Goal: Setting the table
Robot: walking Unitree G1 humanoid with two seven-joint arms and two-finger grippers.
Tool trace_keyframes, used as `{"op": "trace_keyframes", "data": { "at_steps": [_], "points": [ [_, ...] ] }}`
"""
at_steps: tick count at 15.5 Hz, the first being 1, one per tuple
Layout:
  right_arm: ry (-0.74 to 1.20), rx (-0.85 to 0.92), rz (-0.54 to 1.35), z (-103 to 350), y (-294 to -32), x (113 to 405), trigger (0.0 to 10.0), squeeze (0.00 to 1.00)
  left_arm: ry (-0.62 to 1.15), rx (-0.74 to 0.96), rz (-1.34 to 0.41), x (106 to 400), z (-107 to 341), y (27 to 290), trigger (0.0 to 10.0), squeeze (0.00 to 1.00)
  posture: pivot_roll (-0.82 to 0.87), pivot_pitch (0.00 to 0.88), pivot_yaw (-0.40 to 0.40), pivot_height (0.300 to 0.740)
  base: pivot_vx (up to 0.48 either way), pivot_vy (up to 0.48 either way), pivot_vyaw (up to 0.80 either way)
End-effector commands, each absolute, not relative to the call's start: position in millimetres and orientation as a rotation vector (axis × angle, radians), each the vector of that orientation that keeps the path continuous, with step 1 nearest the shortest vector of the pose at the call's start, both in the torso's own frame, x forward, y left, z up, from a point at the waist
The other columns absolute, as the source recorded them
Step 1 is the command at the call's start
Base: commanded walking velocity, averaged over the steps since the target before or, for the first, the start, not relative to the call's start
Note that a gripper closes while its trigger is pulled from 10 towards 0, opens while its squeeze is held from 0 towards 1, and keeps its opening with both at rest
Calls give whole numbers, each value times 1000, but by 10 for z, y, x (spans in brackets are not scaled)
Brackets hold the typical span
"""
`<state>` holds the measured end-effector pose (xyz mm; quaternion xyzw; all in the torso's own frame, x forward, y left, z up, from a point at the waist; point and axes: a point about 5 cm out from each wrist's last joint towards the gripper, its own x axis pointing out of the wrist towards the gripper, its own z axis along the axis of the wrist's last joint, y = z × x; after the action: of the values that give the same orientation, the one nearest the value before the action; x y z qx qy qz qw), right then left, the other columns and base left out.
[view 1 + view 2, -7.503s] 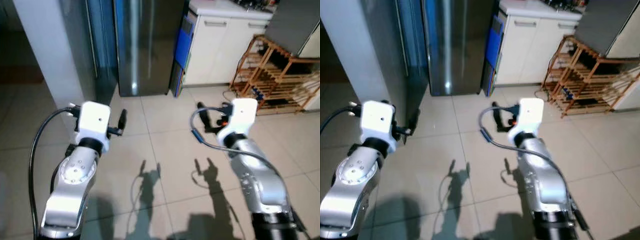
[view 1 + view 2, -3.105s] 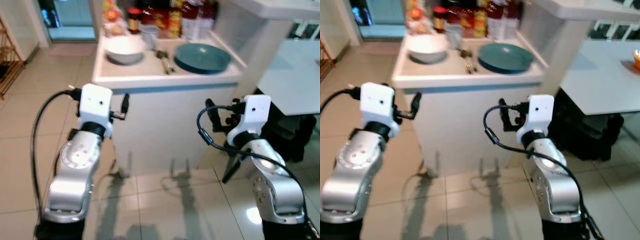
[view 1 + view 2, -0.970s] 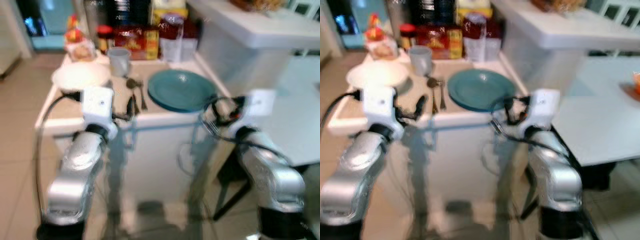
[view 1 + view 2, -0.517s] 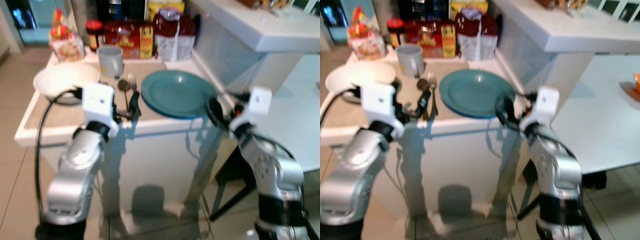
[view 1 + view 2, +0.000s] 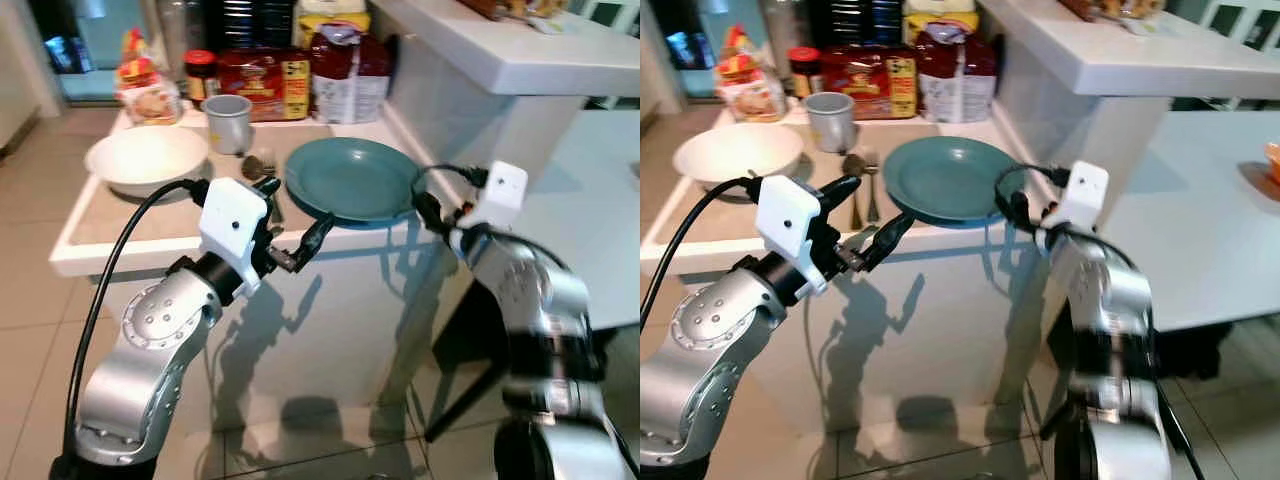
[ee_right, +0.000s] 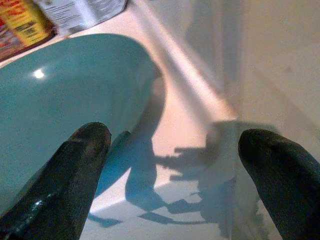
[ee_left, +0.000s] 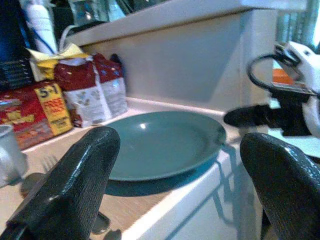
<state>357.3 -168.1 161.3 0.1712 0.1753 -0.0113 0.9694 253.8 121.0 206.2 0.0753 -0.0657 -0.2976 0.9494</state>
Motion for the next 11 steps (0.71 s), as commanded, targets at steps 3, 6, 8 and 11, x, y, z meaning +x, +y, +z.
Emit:
{"op": "trace_keyframes", "data": {
  "at_steps": [3,6,8,11],
  "points": [
    [399,423,21,1572,-1616,3712,10000,0,-122,164,-616,2527,2057,1223,10000,0,21,0,-79,740,0,0,0],
    [446,443,95,1488,-1471,3786,10000,0,-121,170,-618,2526,2056,1225,10000,0,26,0,-81,740,0,0,0],
    [425,463,113,1524,-1402,3834,10000,0,-121,176,-620,2513,2055,1225,10000,0,32,0,-85,740,0,0,0],
    [394,455,149,1632,-1316,3883,10000,0,-123,181,-622,2487,2068,1232,10000,0,39,0,-96,740,0,0,0]
  ]
}}
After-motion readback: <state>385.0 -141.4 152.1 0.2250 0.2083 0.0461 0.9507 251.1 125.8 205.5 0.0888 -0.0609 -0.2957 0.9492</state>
